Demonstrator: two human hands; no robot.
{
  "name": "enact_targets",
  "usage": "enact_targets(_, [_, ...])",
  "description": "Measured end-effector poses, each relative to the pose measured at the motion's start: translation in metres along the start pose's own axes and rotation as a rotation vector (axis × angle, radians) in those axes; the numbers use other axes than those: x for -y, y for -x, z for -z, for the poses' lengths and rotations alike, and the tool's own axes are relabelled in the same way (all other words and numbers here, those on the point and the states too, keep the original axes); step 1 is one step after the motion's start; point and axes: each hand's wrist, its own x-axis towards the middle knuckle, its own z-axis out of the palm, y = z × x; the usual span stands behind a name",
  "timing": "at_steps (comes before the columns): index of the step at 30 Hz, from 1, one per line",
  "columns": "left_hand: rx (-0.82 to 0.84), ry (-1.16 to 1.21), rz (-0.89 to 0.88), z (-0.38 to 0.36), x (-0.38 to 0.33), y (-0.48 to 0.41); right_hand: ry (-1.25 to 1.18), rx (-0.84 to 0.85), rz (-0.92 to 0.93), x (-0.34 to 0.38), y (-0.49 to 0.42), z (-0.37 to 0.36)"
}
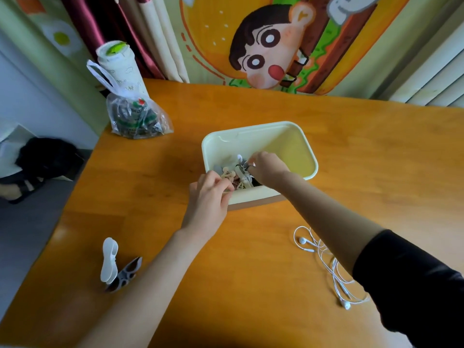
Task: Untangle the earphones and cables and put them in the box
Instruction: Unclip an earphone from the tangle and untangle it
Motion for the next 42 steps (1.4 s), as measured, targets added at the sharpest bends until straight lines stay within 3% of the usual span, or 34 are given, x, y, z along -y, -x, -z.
enact_targets(4, [-0.027, -0.013, -0.003, 0.002, 0.014, 0.027, -0.221, -0.432, 0.264, 0.003, 0.044, -0.009])
enact_targets(7, [0.043, -0.111, 0.162, 0.003, 0.033, 0.058, -0.187, -0.515, 0.369, -0.005, 0.08, -0.033])
enact_targets(9, [0.184, -0.285, 0.35, 0.001, 0.05, 0.08, -0.135, -0.42, 0.367, -0.013, 0.098, -0.055])
enact_targets(12, [0.413, -0.514, 0.604, 0.0, 0.076, 0.105, 0.05, -0.094, 0.267, -0.026, 0.11, -0.089])
enact_targets(15, [0.463, -0.528, 0.72, -0.003, 0.094, 0.127, 0.182, 0.112, 0.124, -0.035, 0.118, -0.109])
enact_targets(18, [0.361, -0.51, 0.688, -0.006, 0.102, 0.142, 0.217, 0.196, 0.077, -0.042, 0.127, -0.119])
enact_targets(22, [0.245, -0.249, 0.591, -0.016, 0.095, 0.141, 0.228, 0.197, 0.087, -0.052, 0.138, -0.122])
enact_targets(27, [0.257, -0.048, 0.458, -0.039, 0.049, 0.119, 0.145, 0.24, 0.082, -0.065, 0.152, -0.116])
enact_targets(29, [0.292, -0.031, 0.415, -0.05, 0.033, 0.111, 0.074, 0.177, 0.059, -0.075, 0.159, -0.108])
enact_targets(32, [0.331, -0.048, 0.365, -0.063, 0.018, 0.101, 0.06, -0.092, -0.013, -0.099, 0.166, -0.096])
enact_targets(34, [0.348, -0.088, 0.34, -0.069, 0.011, 0.097, 0.1, -0.173, -0.117, -0.118, 0.169, -0.091])
enact_targets(38, [0.422, -0.183, 0.296, -0.077, 0.004, 0.092, 0.179, 0.044, -0.342, -0.141, 0.173, -0.095])
enact_targets(42, [0.466, -0.208, 0.242, -0.081, -0.004, 0.094, 0.206, 0.094, -0.333, -0.134, 0.177, -0.099])
